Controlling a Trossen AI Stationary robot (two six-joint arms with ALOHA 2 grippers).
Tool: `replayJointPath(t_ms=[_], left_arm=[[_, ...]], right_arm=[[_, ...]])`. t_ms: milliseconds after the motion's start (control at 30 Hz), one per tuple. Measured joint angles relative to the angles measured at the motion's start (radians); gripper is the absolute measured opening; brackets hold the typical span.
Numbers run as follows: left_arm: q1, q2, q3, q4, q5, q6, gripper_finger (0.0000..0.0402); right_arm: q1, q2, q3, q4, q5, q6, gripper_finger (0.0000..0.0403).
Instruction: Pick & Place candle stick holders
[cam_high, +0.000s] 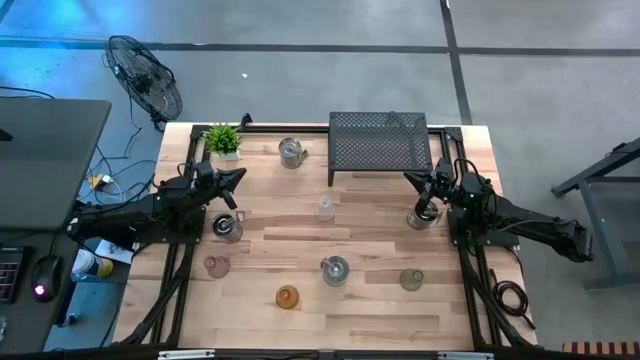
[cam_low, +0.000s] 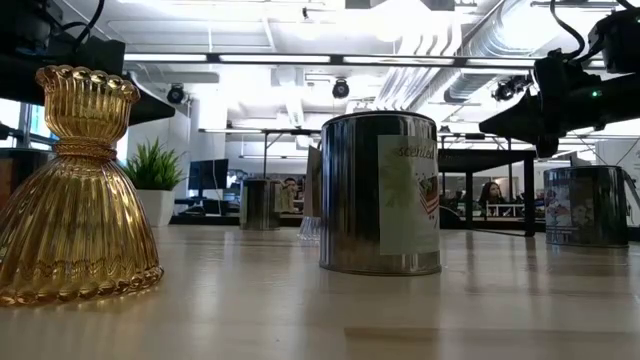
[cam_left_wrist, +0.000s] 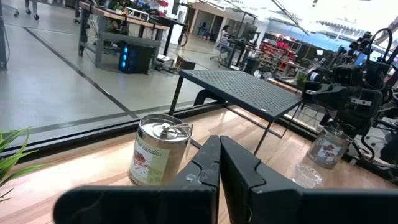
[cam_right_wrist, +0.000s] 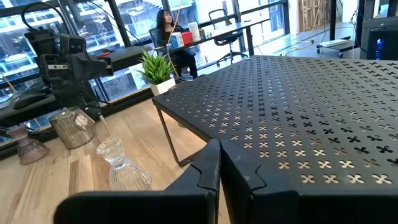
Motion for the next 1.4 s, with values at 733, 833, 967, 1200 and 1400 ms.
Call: replayJointPath(t_ms=[733, 833, 967, 1200, 1400], left_arm=[[0.000, 0.000, 0.000, 0.000, 0.000, 0.000, 0.0001], [0.000, 0.000, 0.000, 0.000, 0.000, 0.000, 0.0001], [0.000, 0.000, 0.000, 0.000, 0.001, 0.000, 0.0001], [0.000, 0.000, 0.000, 0.000, 0.001, 0.000, 0.0001], [0.000, 0.000, -0.001, 0.008, -0.001, 0.000, 0.0001]], right_arm=[[0.001, 0.008, 0.049, 0.467, -0.001, 0.095, 0.0001], [0.022, 0.037, 0.159, 0.349, -0.035, 0.047, 0.0001], [0.069, 0.129, 0.361, -0.016, 0.051, 0.013, 0.0000], [0.218, 0.370, 0.622, -0.536, 0.199, 0.173, 0.0000], [0.401, 0.532, 0.711, -0.822, 0.266, 0.419, 0.0000]])
